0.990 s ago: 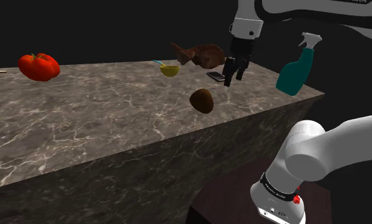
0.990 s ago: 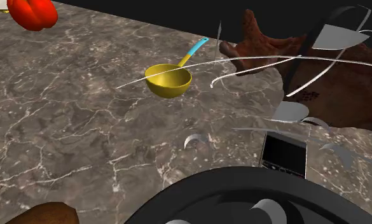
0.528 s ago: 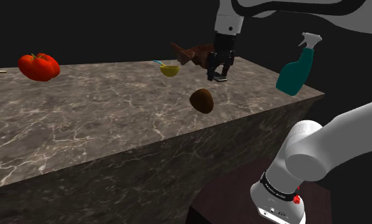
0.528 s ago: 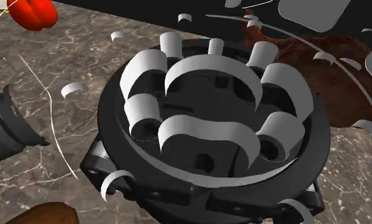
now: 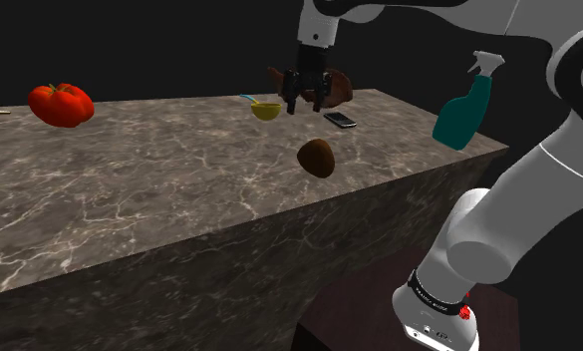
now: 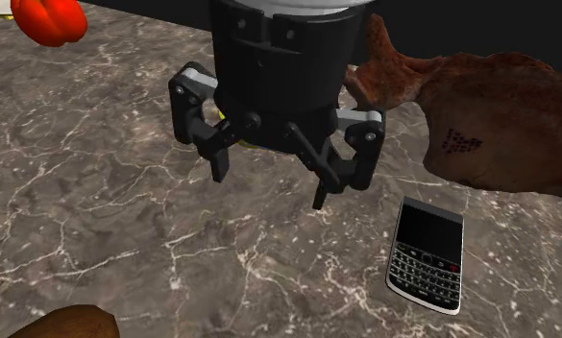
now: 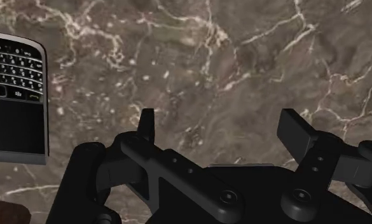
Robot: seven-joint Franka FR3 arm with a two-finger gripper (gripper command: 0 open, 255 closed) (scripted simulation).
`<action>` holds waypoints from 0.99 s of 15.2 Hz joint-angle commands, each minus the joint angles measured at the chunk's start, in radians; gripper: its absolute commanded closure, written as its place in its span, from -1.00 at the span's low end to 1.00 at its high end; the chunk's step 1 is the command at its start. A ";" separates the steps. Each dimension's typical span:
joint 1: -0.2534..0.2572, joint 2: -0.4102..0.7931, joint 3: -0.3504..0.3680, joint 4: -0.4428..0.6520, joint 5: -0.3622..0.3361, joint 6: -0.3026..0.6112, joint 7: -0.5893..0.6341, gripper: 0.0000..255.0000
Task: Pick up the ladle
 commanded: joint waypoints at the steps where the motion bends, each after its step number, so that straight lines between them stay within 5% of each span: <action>1: -0.001 0.086 -0.003 0.091 0.020 -0.003 0.021 -1.00; 12: -0.036 0.583 -0.024 0.721 0.137 -0.124 0.135 -1.00; 15: -0.034 0.565 -0.023 0.654 0.136 -0.075 0.128 -1.00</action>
